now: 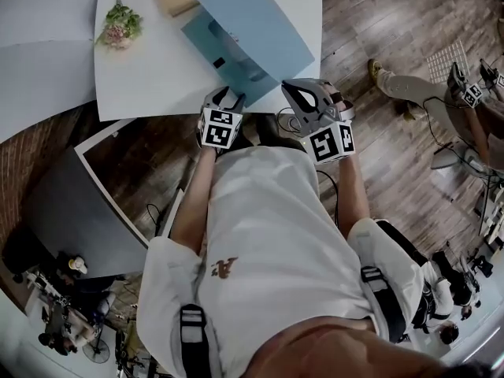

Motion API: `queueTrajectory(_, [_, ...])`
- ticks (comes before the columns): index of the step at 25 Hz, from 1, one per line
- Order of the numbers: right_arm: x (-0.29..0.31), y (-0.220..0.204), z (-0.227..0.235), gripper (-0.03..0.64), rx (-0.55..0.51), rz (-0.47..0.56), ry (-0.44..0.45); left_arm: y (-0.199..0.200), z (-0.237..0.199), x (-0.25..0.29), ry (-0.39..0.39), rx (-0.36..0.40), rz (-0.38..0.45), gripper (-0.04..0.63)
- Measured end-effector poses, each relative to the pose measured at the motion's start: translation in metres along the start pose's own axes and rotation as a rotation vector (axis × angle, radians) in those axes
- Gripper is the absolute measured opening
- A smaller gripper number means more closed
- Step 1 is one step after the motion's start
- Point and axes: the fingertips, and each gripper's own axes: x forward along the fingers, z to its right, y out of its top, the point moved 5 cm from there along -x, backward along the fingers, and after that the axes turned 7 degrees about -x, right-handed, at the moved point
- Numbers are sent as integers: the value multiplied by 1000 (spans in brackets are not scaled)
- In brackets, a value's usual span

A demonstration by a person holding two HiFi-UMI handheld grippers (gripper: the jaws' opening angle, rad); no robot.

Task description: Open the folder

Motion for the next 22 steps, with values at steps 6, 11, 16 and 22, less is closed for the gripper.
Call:
queueTrajectory(6, [-7,-3,11,6,26,-20,-53,-1,1,-2,-5,2,-37,210])
queueTrajectory(11, [-13,-8,23,6,51,-37,-99,1,0,-1,-5,2,-47,212])
queueTrajectory(16, [-20,-15,31,6,69,-53,-143,-3,-1,0,-6,9,-47,212])
queueTrajectory(22, [-23,-24,42,6,88,-70,-182,-1,-1,3,-4,5,-54,212])
